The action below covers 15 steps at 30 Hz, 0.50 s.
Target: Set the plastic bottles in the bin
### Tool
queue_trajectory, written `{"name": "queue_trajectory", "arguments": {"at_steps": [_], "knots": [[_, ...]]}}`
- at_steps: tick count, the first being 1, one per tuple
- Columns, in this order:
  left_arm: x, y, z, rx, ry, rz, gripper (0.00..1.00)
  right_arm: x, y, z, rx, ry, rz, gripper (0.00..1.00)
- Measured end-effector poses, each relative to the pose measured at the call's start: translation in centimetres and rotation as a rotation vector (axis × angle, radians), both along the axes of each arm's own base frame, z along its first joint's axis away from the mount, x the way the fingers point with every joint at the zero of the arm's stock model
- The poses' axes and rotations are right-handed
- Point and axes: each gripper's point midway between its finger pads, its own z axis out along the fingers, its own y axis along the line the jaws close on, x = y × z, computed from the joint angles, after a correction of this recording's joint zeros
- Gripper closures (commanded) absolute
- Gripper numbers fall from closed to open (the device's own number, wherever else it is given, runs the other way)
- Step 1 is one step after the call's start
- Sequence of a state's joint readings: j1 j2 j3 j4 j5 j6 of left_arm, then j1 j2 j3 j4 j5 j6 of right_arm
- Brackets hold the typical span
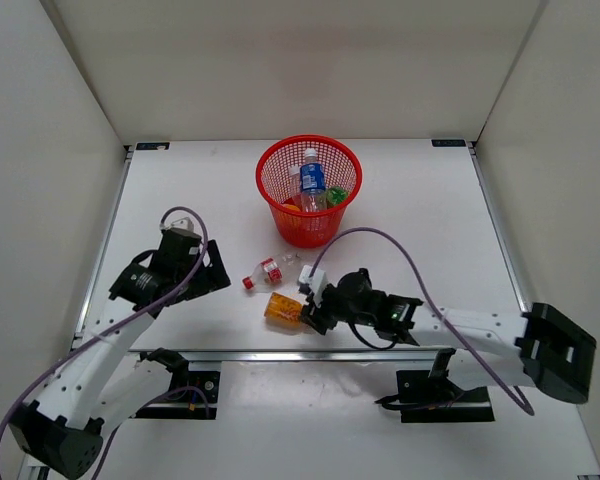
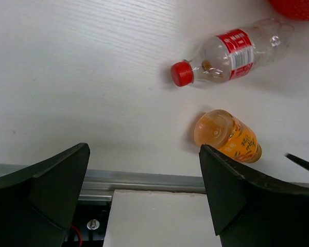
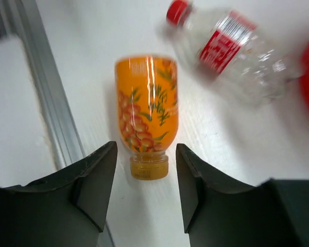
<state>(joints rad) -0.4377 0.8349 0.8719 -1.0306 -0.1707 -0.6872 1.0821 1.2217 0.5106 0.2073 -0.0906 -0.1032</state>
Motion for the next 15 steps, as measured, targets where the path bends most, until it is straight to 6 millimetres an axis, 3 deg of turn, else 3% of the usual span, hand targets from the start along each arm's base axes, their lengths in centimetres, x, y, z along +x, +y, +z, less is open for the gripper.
{"name": "queue_trajectory", "arguments": {"at_steps": [2, 4, 5, 7, 8, 9, 15], "knots": [[1.0, -0.7, -0.2, 0.008, 0.008, -0.035, 0.01, 0.4, -0.5, 3.4, 0.095, -0.015, -0.023, 0.56], [2.1, -1.5, -0.6, 0.015, 0.017, -0.067, 0.01, 1.3, -1.4, 5.9, 0.171, -0.014, -0.051, 0.47], [2.5, -1.7, -0.9, 0.020, 0.022, -0.080, 0.01, 1.8, -1.9, 6.9, 0.204, -0.018, -0.062, 0.38], [3.1, -2.1, -1.4, 0.025, 0.031, -0.099, 0.01, 2.3, -2.4, 7.6, 0.228, -0.023, -0.069, 0.28], [3.3, -2.2, -1.4, 0.028, 0.033, -0.106, 0.01, 2.1, -2.3, 7.4, 0.221, -0.014, -0.051, 0.22], [3.4, -2.2, -1.4, 0.030, 0.030, -0.110, 0.02, 1.9, -1.9, 6.9, 0.205, 0.004, -0.028, 0.01], [5.0, -1.1, 0.8, 0.040, -0.034, -0.092, 0.01, 2.4, 0.6, 1.5, 0.023, 0.109, 0.039, 0.00]]}}
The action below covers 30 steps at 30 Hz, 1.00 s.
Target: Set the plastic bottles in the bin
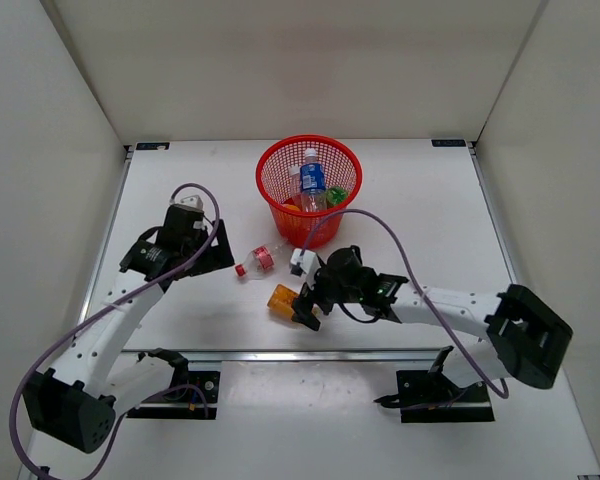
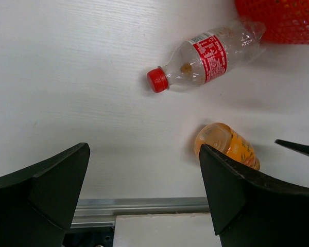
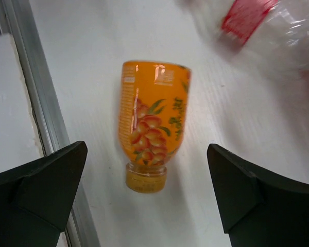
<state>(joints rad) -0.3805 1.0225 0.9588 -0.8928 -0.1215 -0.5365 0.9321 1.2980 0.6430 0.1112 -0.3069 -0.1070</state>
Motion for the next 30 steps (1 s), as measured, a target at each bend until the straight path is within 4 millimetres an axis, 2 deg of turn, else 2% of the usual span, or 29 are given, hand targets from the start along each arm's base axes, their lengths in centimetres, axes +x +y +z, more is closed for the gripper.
{"name": "queue_trajectory", "arguments": {"at_steps": [4, 6, 7, 8, 12, 15, 16, 17, 19, 21, 23, 27, 30], "knots": [[0.6, 0.8, 0.5, 0.017, -0.017, 0.011, 0.02, 0.3, 1.1, -2.7, -0.070, 0.021, 0.037, 0.05], [0.7, 0.9, 0.3, 0.025, -0.013, 0.008, 0.01, 0.9, 1.8, -3.6, -0.098, 0.017, 0.050, 0.16], [0.9, 1.0, 0.2, 0.028, -0.011, 0.011, 0.02, 1.1, 2.2, -4.0, -0.110, 0.012, 0.061, 0.30], [1.1, 1.1, 0.1, 0.032, -0.007, 0.015, 0.01, 1.4, 2.5, -4.3, -0.121, 0.006, 0.067, 0.37], [2.3, 1.9, -0.6, 0.033, 0.006, 0.055, 0.01, 1.6, 3.9, -5.0, -0.142, -0.030, 0.088, 0.49], [3.6, 1.9, -1.4, 0.042, 0.033, 0.063, 0.02, 1.4, 4.3, -4.9, -0.152, -0.062, 0.098, 0.72], [4.1, 1.7, -1.6, 0.043, 0.041, 0.056, 0.01, 1.3, 4.3, -4.9, -0.157, -0.064, 0.097, 0.84], [4.5, 1.5, -1.7, 0.044, 0.046, 0.049, 0.01, 1.3, 4.2, -4.9, -0.160, -0.065, 0.094, 0.89], [5.5, 1.1, -2.0, 0.039, 0.051, 0.035, 0.01, 1.2, 3.7, -4.7, -0.174, -0.059, 0.088, 0.93], [6.4, 0.7, -2.0, 0.028, 0.047, 0.019, 0.01, 1.1, 3.0, -3.6, -0.168, -0.063, 0.075, 1.00], [7.1, 0.4, -2.1, 0.015, 0.042, 0.008, 0.01, 1.1, 2.2, -1.5, -0.135, -0.089, 0.060, 1.00], [8.0, -0.4, -2.5, -0.005, 0.042, -0.026, 0.02, 1.6, 1.1, 5.8, 0.012, -0.185, 0.013, 0.97], [8.4, -1.4, -3.3, -0.024, 0.056, -0.075, 0.01, 3.4, 0.2, 11.6, 0.115, -0.252, -0.049, 0.94]]}}
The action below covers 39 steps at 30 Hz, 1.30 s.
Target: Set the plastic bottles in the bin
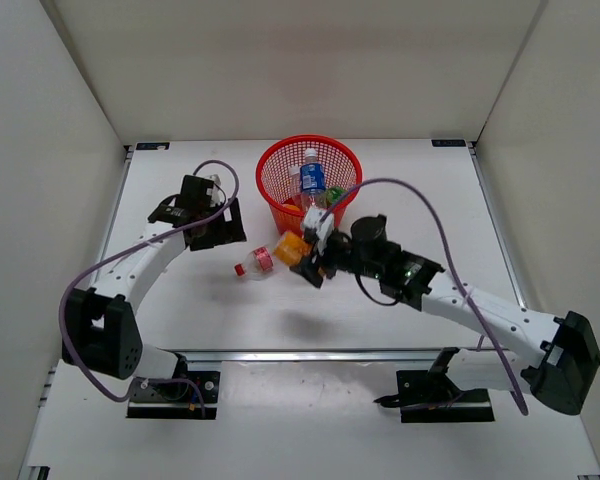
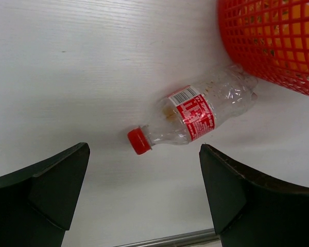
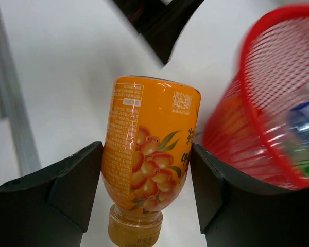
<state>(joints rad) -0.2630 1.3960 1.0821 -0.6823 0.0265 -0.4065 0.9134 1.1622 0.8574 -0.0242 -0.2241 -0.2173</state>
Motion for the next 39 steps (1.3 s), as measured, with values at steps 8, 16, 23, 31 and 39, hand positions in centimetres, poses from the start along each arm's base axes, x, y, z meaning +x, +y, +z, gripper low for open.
{"name": "queue_trajectory", "arguments": {"at_steps": [8, 16, 23, 31, 39], "knots": [[0.8, -3.3, -2.7, -0.040, 0.049, -0.135, 0.01, 12.9, -4.1, 12.8, 0.180, -0.132, -0.265, 0.94], [2.0, -6.4, -5.8, -0.034, 0.105, -0.242, 0.01, 19.6, -3.1, 8.5, 0.134, 0.015, -0.329, 0.76], [0.0, -7.8, -8.0, -0.020, 0.158, -0.309, 0.01, 19.8, -3.5, 5.5, 0.074, 0.092, -0.382, 0.01], [-2.6, -8.8, -8.9, -0.002, 0.158, -0.357, 0.04, 19.7, -5.5, 7.0, 0.089, 0.102, -0.466, 0.01], [-2.3, -9.3, -9.0, -0.009, 0.127, -0.323, 0.52, 15.1, -10.8, 10.4, 0.190, 0.066, -0.551, 0.01]]}}
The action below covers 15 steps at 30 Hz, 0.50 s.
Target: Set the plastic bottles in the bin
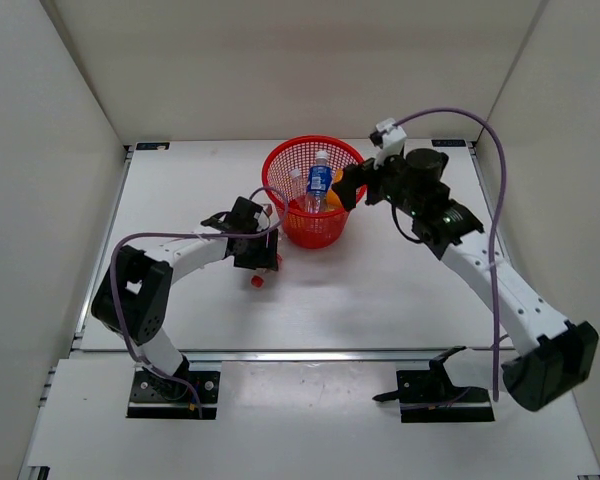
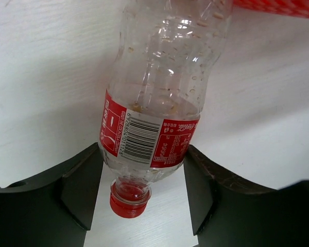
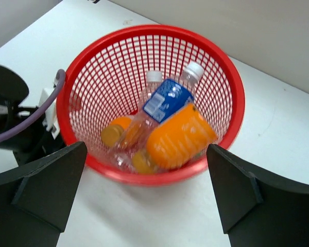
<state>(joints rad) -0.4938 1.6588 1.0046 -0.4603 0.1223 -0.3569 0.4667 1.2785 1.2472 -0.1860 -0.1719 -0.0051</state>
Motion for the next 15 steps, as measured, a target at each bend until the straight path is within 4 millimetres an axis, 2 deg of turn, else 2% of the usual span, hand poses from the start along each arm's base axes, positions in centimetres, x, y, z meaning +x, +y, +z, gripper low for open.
{"name": "queue_trajectory", "arguments": {"at_steps": [3, 6, 8, 11, 13, 15], "knots": [[-0.5, 0.6, 0.7, -0.001, -0.019, 0.026, 0.63, -2.2, -1.8, 0.2, 0.024, -0.011, -0.031, 0.00], [-1.1, 1.4, 3.1, -0.030, -0.075, 0.059, 0.64, -3.3, -4.9, -0.9, 0.040, 0.005, -0.103, 0.01], [-1.0, 2.2, 5.9, -0.062, -0.137, 0.095, 0.58, -3.7, -7.4, -2.0, 0.051, 0.029, -0.170, 0.01], [-0.7, 4.2, 10.7, -0.111, -0.258, 0.175, 0.59, -4.5, -10.9, -3.6, 0.069, 0.079, -0.260, 0.01], [-0.3, 6.0, 13.8, -0.123, -0.317, 0.252, 0.60, -5.0, -12.7, -4.2, 0.081, 0.102, -0.310, 0.01], [0.8, 7.6, 16.9, -0.124, -0.376, 0.329, 0.57, -5.4, -13.7, -4.3, 0.088, 0.108, -0.334, 0.01]]}}
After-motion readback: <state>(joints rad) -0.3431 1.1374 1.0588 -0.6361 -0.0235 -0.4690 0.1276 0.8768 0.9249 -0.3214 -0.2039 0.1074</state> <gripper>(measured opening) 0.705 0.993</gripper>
